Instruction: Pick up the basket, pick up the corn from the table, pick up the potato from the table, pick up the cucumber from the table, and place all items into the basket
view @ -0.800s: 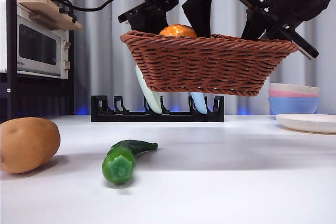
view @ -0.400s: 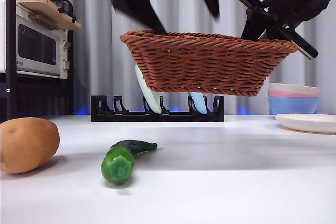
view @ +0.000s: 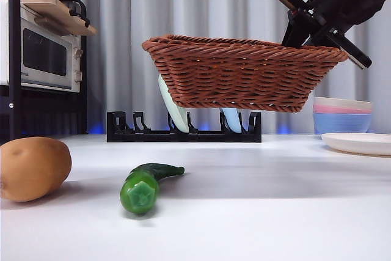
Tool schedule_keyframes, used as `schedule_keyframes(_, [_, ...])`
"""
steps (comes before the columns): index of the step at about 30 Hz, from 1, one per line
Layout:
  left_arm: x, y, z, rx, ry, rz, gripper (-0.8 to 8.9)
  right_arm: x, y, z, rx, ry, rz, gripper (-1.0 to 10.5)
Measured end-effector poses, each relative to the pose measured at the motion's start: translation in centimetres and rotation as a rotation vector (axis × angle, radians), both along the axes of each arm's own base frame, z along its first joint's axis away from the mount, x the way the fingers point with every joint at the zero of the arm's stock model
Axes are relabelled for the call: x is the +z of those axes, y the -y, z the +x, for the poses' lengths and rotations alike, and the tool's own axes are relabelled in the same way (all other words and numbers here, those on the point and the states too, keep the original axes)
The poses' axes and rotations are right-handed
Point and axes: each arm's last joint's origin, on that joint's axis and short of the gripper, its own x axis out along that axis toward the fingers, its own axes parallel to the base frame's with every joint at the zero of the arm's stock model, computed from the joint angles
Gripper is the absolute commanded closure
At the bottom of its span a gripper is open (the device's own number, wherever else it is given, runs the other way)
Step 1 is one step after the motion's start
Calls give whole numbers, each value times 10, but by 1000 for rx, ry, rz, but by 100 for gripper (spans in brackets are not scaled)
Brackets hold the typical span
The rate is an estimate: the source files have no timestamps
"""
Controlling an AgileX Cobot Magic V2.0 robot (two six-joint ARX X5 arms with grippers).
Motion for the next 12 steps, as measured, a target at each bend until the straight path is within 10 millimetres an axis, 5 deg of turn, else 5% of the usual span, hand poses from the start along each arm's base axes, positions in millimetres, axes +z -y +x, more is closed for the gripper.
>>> schedule_keyframes(7, [-35, -17, -15, 93, -112, 98, 310, 0, 5, 2, -16, 0, 0, 963])
schedule_keyframes(12, [-87, -20, -15, 187, -187, 142, 310, 0, 10, 3, -32, 2, -2, 963])
